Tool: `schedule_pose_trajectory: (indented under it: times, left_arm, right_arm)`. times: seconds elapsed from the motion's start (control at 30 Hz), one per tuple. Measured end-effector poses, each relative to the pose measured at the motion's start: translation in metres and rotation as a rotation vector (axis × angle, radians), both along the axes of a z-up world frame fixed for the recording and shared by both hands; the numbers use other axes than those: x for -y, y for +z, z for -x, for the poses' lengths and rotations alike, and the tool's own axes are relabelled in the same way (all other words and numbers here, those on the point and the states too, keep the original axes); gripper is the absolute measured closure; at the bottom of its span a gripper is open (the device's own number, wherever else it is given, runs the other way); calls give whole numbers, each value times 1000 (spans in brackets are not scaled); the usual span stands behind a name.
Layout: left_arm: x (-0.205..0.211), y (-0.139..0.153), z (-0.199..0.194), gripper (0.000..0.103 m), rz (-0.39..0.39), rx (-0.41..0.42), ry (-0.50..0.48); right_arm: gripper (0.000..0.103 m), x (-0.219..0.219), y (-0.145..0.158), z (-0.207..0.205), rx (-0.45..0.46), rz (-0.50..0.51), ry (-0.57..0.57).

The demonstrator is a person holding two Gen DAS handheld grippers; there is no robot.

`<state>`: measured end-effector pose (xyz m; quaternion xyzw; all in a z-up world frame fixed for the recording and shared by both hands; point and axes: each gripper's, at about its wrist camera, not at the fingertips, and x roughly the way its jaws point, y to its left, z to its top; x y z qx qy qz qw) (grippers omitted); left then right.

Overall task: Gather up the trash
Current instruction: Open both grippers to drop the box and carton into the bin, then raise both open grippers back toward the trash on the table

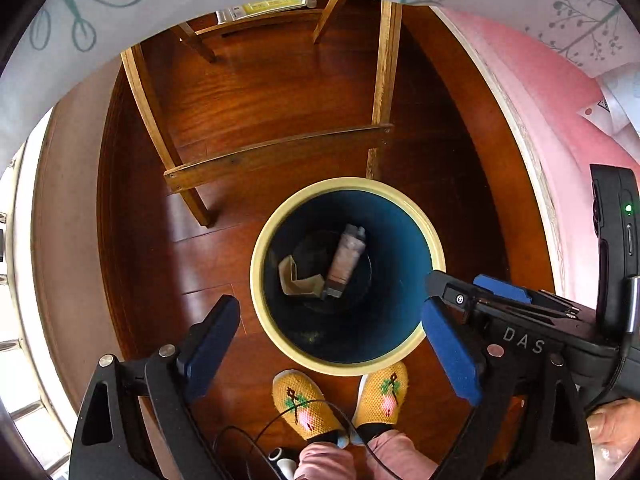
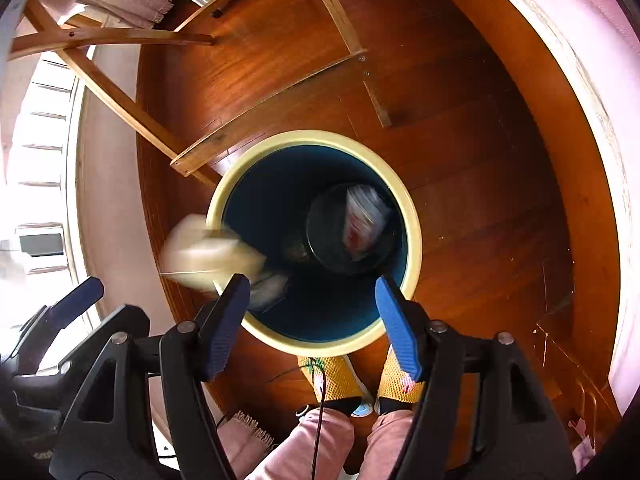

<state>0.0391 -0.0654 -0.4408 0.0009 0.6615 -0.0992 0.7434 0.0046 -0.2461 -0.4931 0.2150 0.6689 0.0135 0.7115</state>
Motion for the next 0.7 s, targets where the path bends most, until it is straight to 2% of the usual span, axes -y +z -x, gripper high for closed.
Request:
schedule_pose_trajectory:
  times: [0.13,0.3,0.43,0.7]
  left_arm:
    - [0,10,2,10,-7,35,-7]
    - [-4,52,8,10,-17,86,4]
    - [-11,105,14,10,-14,138,15]
    - [-30,240,24,10,-2,269,14]
  right_arm:
    - [39,0,4,0,30,34,4]
    - [39,-1,35,0,87,68,11]
    - [39,-5,76,-5,113,80,11]
    - [39,-18,197,9,204,50,16]
